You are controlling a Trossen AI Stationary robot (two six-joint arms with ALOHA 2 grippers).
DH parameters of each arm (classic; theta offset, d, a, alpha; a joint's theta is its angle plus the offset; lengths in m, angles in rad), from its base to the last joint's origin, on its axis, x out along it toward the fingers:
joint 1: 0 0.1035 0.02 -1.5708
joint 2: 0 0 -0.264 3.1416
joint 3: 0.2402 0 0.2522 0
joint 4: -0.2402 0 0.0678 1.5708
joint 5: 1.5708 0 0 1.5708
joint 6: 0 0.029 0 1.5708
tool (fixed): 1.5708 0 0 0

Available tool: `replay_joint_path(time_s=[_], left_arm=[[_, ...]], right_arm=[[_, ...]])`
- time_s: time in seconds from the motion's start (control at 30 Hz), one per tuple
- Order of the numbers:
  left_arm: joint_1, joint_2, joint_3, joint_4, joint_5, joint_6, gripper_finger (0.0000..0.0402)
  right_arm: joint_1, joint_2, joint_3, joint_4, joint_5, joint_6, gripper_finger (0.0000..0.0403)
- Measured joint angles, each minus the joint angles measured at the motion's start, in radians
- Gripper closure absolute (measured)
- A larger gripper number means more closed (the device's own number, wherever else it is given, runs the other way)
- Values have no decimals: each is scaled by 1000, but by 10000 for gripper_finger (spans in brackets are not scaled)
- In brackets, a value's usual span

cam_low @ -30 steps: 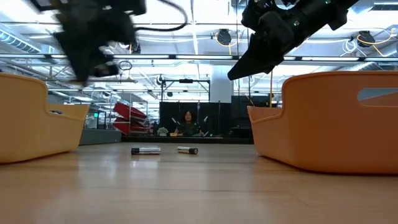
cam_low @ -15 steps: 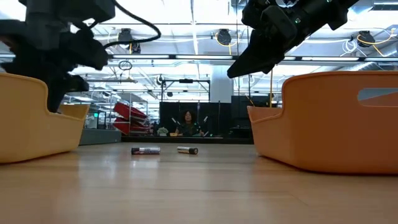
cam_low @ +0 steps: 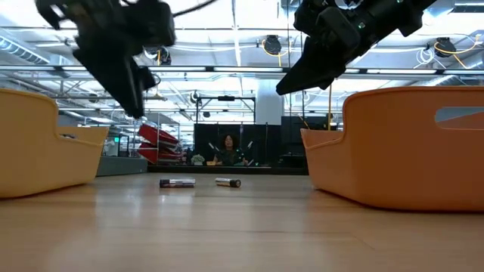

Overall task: Sort batteries
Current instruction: Put the silver battery into the yellow bin

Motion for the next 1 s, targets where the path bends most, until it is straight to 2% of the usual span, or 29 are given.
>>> replay_joint_path(time_s=[0.17,0.43,0.53,0.9,1.0], left_arm=[[0,106,0,112,-27,58,268],[19,207,0,195,-171,111,181],[35,230,0,213,-182,127,165],[55,332,-1,298,-159,134,164],[55,359,0,297,-158,137,194]], right_arm=[[0,0,0,1,1,-1,323],[0,0,0,0,0,-4,323],[0,0,0,0,0,-4,323],[0,0,0,0,0,-11,323],[0,0,0,0,0,-11,323]])
